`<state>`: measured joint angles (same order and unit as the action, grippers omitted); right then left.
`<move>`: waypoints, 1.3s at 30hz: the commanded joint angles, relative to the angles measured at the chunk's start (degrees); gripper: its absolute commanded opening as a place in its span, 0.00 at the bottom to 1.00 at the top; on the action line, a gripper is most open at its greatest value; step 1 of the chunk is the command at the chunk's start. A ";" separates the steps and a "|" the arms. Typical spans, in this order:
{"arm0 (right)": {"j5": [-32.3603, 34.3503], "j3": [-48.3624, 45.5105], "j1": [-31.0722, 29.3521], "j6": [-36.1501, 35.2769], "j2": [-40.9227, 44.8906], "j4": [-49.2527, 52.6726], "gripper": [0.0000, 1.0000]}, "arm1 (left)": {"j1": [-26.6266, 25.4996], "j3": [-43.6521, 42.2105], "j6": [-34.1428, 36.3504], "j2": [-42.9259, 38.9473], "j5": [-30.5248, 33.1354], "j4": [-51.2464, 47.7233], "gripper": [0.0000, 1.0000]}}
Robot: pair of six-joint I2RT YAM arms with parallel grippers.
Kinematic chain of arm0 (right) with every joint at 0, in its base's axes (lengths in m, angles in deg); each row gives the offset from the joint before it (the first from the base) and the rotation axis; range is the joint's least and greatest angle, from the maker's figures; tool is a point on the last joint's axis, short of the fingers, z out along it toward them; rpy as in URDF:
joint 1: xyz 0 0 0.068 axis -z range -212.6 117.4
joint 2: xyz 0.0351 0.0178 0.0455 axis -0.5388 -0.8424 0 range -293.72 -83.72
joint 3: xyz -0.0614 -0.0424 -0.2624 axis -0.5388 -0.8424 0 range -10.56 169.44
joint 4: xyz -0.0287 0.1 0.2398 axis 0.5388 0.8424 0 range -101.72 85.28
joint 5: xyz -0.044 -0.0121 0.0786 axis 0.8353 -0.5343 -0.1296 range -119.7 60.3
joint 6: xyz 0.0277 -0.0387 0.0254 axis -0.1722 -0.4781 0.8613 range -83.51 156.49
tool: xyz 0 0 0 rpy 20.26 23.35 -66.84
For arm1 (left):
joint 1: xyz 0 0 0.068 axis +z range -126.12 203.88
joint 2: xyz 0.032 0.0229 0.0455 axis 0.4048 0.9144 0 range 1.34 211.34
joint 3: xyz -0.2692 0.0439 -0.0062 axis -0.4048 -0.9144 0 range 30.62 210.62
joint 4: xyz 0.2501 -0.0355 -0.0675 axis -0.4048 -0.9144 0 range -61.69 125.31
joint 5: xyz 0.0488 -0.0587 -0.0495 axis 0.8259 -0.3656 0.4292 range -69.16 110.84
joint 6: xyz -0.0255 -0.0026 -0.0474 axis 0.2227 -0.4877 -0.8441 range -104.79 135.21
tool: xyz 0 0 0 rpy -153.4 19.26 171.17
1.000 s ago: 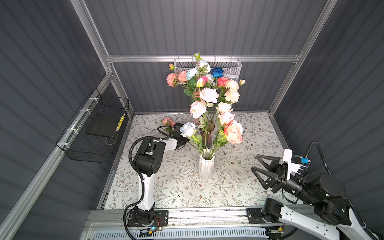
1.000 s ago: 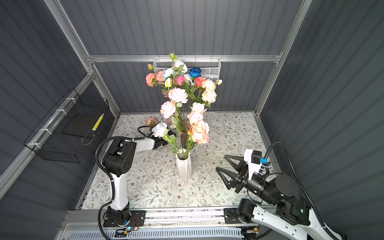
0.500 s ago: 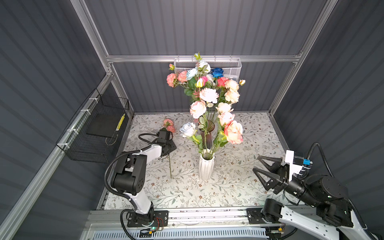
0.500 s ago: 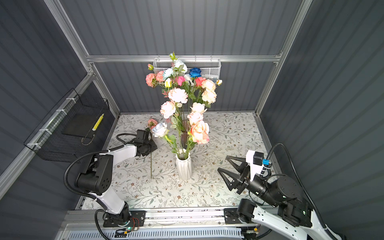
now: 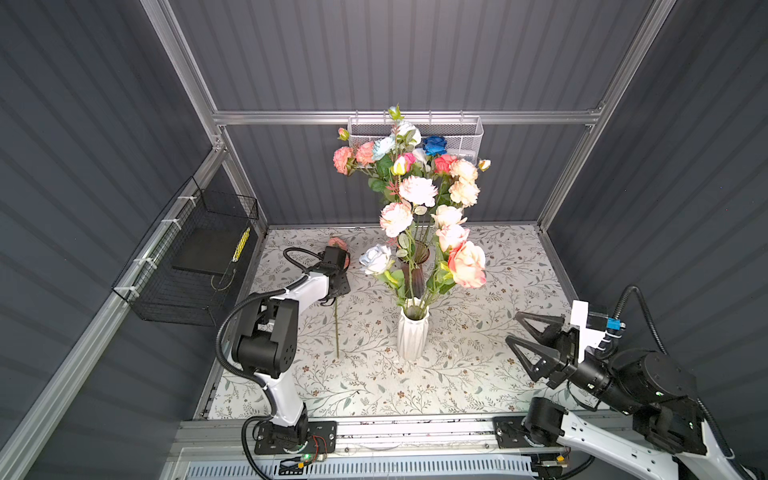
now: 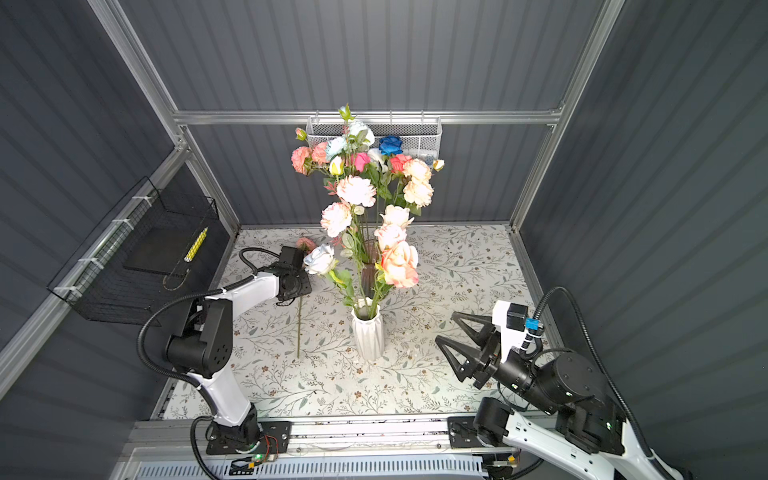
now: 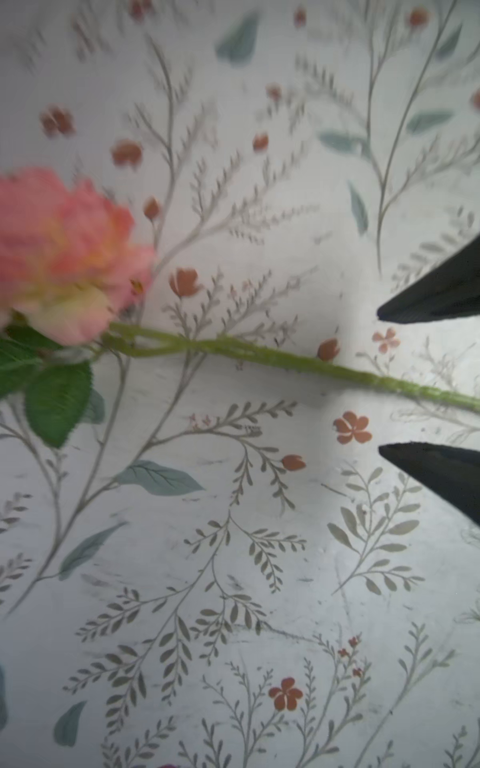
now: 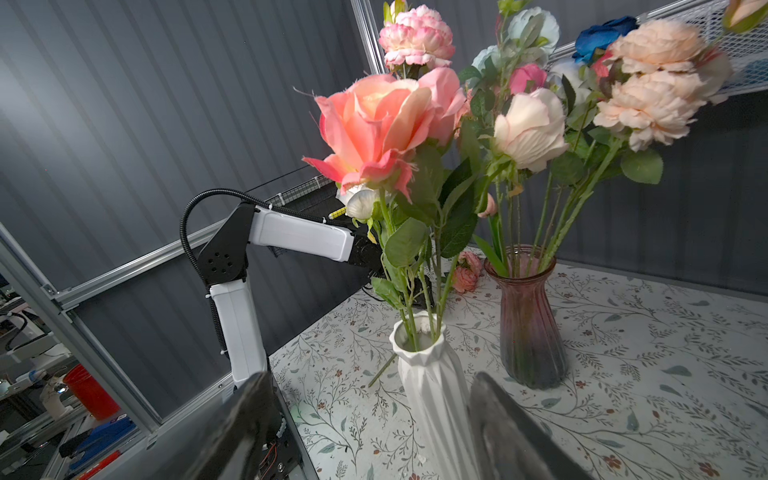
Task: Arrange the flowers into the vase
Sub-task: 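Grasp another pink rose stem on the table with the left gripper, then lift the pink rose high with the left gripper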
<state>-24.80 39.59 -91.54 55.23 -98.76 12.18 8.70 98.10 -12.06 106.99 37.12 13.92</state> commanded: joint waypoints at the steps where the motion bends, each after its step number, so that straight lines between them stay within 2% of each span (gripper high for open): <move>1: -0.69 0.81 -0.13 0.68 0.32 -0.16 0.77 | 0.06 3.28 2.79 2.08 4.77 -1.56 0.45; 5: -0.71 1.23 -0.10 0.77 0.49 0.35 0.76 | 0.06 6.36 3.61 6.03 6.04 -2.45 0.42; 10: -0.37 1.17 -0.13 0.64 0.55 0.40 0.76 | 0.08 8.93 3.64 9.50 4.85 -3.75 0.29; 18: -0.81 1.62 -0.08 0.33 -0.42 0.36 0.76 | 0.93 11.03 1.86 13.21 3.34 -6.08 0.29; 24: -0.44 1.66 -0.12 0.33 0.06 0.45 0.76 | 1.10 9.02 1.44 10.16 2.17 -4.13 0.08; 27: -0.03 1.53 -0.06 0.42 0.28 0.36 0.77 | 1.29 7.73 1.10 7.19 1.32 -3.56 0.00; 31: 0.44 1.44 -0.11 0.51 0.59 0.50 0.77 | 1.29 4.71 0.08 -0.21 -0.26 -2.05 0.00; 39: 2.75 1.96 -0.12 -0.11 2.12 0.60 0.78 | -0.53 -6.56 -4.45 -27.40 -4.46 0.29 0.00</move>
<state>-23.68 40.09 -91.52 55.56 -97.91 13.25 9.44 94.19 -13.96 87.75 34.52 13.22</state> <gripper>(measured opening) 0.777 0.069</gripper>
